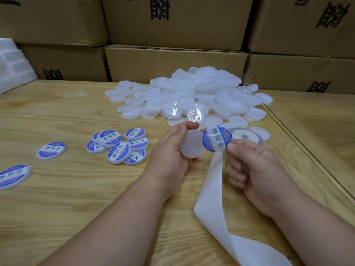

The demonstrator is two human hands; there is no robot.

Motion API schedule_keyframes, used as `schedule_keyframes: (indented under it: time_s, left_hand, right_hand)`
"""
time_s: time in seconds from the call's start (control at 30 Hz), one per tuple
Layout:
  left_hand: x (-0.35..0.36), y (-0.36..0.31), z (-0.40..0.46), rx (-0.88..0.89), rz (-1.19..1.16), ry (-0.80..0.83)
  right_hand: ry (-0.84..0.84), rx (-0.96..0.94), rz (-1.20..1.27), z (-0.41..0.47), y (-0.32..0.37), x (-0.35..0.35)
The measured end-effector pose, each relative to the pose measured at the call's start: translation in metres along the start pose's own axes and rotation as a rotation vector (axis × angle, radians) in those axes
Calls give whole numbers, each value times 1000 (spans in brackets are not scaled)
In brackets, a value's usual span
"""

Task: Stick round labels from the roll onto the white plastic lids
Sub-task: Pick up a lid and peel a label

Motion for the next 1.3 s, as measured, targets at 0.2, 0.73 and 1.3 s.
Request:
schedule_keyframes:
  time_s: [0.2,0.73,1.3]
  left_hand:
    - [3,2,2,-72,-141,51]
    - [5,6,1,-25,35,161]
    - [4,7,1,-8,67,155]
  right_hand:
    - [73,107,-113,1,-5,3]
    - [66,134,-153,1,-7,6]
    - [60,137,-146,2,-9,3]
Point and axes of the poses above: each hand's wrist, its own z-axis towards the middle knuckle, its own x-axis out of the palm, y = z × x, the point moved 5 cm from there along z, towards the middle knuckle, and after that the axes turned 14 degrees about x, right-handed, at the moved point
